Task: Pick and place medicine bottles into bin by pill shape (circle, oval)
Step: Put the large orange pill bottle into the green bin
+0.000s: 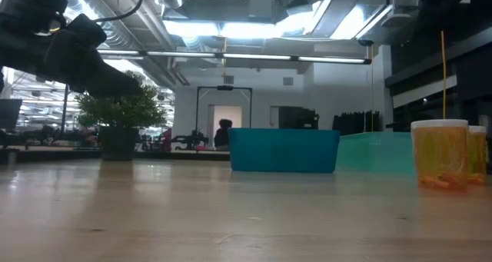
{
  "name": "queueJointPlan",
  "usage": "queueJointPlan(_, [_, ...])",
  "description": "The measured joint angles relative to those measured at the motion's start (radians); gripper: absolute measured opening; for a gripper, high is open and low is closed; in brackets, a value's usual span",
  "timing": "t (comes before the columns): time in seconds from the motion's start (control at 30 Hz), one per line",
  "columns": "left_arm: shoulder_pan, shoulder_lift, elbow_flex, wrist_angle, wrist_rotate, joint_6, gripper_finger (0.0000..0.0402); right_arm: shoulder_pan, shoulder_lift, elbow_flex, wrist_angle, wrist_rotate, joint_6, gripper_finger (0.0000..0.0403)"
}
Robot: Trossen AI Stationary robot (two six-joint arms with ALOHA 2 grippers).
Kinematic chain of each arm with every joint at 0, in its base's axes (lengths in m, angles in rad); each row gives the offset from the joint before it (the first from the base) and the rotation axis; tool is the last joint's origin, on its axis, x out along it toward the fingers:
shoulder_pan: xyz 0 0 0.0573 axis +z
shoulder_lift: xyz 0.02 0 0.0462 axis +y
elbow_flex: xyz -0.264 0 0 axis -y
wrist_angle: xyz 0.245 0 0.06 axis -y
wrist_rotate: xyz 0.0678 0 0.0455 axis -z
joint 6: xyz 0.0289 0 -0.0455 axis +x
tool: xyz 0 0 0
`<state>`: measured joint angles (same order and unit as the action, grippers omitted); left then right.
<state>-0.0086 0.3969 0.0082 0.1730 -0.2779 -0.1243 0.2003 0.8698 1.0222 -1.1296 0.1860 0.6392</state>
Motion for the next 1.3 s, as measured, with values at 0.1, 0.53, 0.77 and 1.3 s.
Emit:
queueJointPlan(0.1, [0.000,0.000,0.000,0.000,0.000,0.000,0.0195,0.001,0.024,0.000,0.002,-0.004,-0.071,0.0042])
queueJointPlan(0.53, [0.000,0.000,0.000,0.000,0.000,0.001,0.0195,0.001,0.078,0.000,0.005,-0.007,0.006,0.0042])
queueJointPlan(0.77, [0.000,0.000,0.000,0.000,0.000,0.001,0.0195,0.001,0.081,0.000,0.014,-0.006,-0.005,0.0042])
queueJointPlan(1.3, [0.000,0.000,0.000,0.000,0.000,0.001,0.0195,0.000,0.130,0.000,0.011,0.011,0.038,0.0159])
